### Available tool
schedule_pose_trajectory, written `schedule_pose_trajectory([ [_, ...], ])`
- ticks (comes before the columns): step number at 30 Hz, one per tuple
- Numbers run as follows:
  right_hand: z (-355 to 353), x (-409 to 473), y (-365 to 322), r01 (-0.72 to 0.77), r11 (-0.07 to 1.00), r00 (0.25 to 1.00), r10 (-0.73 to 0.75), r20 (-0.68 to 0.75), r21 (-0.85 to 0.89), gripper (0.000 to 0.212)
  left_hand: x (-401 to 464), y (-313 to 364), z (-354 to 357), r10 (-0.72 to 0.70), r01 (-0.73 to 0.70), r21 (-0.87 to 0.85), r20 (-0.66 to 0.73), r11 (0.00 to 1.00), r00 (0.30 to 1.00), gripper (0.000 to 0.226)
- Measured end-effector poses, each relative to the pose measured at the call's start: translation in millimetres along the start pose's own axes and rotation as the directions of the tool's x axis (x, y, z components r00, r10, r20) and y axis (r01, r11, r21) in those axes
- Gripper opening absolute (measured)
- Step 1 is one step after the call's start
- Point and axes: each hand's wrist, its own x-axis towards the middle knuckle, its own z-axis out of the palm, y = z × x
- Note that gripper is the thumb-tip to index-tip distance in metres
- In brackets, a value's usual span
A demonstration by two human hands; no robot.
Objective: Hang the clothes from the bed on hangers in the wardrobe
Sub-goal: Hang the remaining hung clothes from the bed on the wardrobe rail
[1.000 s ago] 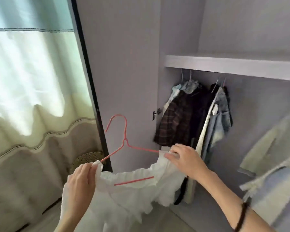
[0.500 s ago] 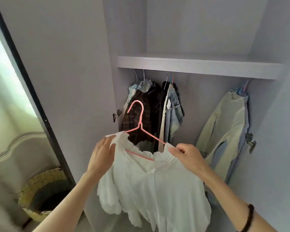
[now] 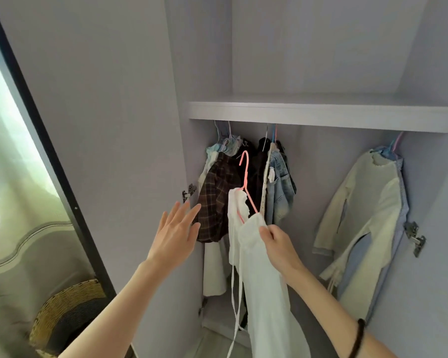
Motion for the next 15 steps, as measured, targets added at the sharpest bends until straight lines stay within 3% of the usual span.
schedule_pose_trajectory([
  [8, 34.8, 112.2, -5.8, 0.028, 0.988, 0.991, -0.008, -0.134, 0.152, 0.031, 107.1, -20.5, 12.2, 0.055, -0.052, 0.046, -0.05, 0.998, 0.997, 0.046],
  [15, 52.4, 224.0, 0.1, 0.06, 0.99, 0.978, -0.032, -0.205, 0.131, 0.031, 223.4, -37.9, 28.5, 0.094, -0.091, 0.041, -0.098, 0.995, 0.991, 0.046],
])
